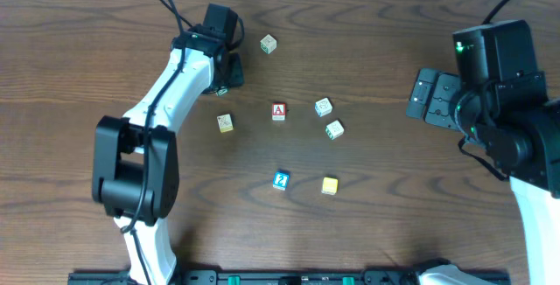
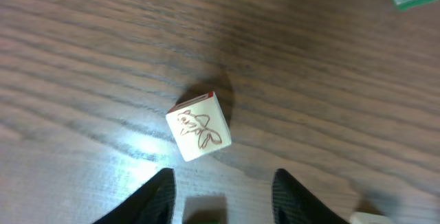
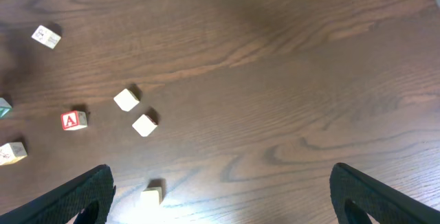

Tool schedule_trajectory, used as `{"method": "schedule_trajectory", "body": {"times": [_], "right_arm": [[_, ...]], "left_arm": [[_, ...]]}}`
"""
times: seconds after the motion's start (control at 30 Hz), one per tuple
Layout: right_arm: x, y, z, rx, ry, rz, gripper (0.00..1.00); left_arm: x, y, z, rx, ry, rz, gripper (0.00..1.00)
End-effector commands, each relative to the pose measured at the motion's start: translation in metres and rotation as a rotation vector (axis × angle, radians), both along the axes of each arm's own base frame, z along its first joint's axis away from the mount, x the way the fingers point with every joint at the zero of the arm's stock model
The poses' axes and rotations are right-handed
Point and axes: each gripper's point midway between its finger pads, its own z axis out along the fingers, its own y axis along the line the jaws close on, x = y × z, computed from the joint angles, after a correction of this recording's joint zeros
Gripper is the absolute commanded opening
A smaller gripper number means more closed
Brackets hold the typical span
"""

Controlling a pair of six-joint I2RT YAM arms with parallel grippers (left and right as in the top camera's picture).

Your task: Spell out Ai2

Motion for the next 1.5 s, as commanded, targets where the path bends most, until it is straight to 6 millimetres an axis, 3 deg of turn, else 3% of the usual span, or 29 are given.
{"method": "schedule_trajectory", "body": {"times": [0.0,0.1,0.37,1.0,1.3,1.47], "right_arm": [[-0.003,-0.003,0.0,-0.008,0.001,0.002,0.99],[-0.003,-0.003,0.0,-0.008,0.002,0.001,0.99],[-0.004,-0.003,0.0,-0.01,0.006,0.001,0.99],[-0.008,-0.004,-0.003,-0.014,0.025,-0.001,0.99],[-0.009,-0.005,-0.003,-0.015,0.029,-0.001,0.99],[-0.009,-0.005,-0.003,-0.015,0.029,-0.001,0.99]], "left_arm": [[-0.001,0.0,-0.019,0.018,0.037,-0.042,0.45],[-0.002,0.0,-0.029,0.022,0.054,-0.045,0.52],[0.002,-0.002,-0.037,0.014,0.051,-0.048,0.43],[0.002,-0.013,-0.038,-0.04,0.053,-0.056,0.4],[-0.008,-0.018,-0.062,-0.032,0.109,-0.067,0.36],[-0.008,-0.024,-0.063,-0.058,0.111,-0.068,0.37]]}}
